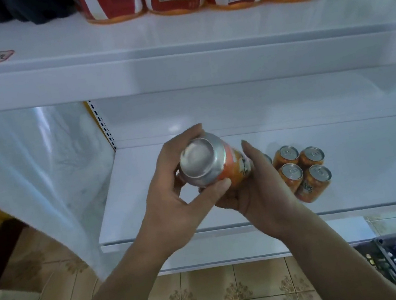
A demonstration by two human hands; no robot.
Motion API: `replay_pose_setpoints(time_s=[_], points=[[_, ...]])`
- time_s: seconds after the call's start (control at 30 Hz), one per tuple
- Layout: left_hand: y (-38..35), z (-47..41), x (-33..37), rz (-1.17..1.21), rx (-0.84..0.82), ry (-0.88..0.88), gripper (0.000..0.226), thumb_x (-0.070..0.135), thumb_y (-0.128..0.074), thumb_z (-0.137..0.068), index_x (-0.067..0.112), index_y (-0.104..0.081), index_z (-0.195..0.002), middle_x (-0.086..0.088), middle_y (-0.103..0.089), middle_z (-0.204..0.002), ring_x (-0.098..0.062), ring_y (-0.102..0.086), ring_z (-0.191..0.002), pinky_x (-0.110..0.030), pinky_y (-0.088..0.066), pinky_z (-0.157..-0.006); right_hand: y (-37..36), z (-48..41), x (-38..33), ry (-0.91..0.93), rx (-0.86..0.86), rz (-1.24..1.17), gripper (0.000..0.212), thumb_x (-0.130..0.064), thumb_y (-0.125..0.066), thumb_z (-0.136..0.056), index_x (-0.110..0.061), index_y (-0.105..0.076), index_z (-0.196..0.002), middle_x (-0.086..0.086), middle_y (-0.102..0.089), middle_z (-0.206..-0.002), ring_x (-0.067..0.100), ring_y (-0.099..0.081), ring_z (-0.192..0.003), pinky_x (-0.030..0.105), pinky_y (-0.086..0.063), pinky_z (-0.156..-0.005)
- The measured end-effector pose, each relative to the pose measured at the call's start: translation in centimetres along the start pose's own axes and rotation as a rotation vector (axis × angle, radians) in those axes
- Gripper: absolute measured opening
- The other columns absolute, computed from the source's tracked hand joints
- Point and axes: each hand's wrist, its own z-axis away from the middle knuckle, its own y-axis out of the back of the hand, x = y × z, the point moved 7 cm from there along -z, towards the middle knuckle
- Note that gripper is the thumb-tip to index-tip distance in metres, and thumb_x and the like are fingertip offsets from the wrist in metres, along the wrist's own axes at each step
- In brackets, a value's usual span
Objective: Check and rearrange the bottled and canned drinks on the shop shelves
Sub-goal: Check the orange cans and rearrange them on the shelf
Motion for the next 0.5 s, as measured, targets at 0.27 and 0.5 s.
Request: replay_pose_setpoints(time_s=[0.27, 0.5], points=[[0.5, 0.7, -3.3, 0.34, 0.212, 0.454, 0.064, 0.049, -0.068, -0.075, 0.027, -0.049, -0.132, 0.006, -0.06, -0.123, -0.013, -0.062, -0.117, -0.025, -0.057, -0.089, -0.2, 1.5, -3.2, 0.342, 0.171, 0.38, 0.037, -0.049, -0.07, -0.084, -0.035, -0.058, -0.116, -0.003, -0.063, -0.111, 0.019, -0.071, -0.091, 0.026, -0.057, -0.063], [1.1, 0.8, -4.0, 0.348, 0.192, 0.427, 0.06, 0.036, -0.07, -0.077, 0.043, -0.052, -0.134, 0.013, -0.062, -0.124, -0.014, -0.065, -0.115, -0.034, -0.058, -0.089, -0.3, 1.4, -3.0, 0.3, 0.144, 0.525, 0.045, -0.059, -0.049, -0.086, -0.041, -0.044, -0.127, -0.007, -0.065, -0.102, 0.019, -0.074, -0.076, 0.027, -0.057, -0.059]])
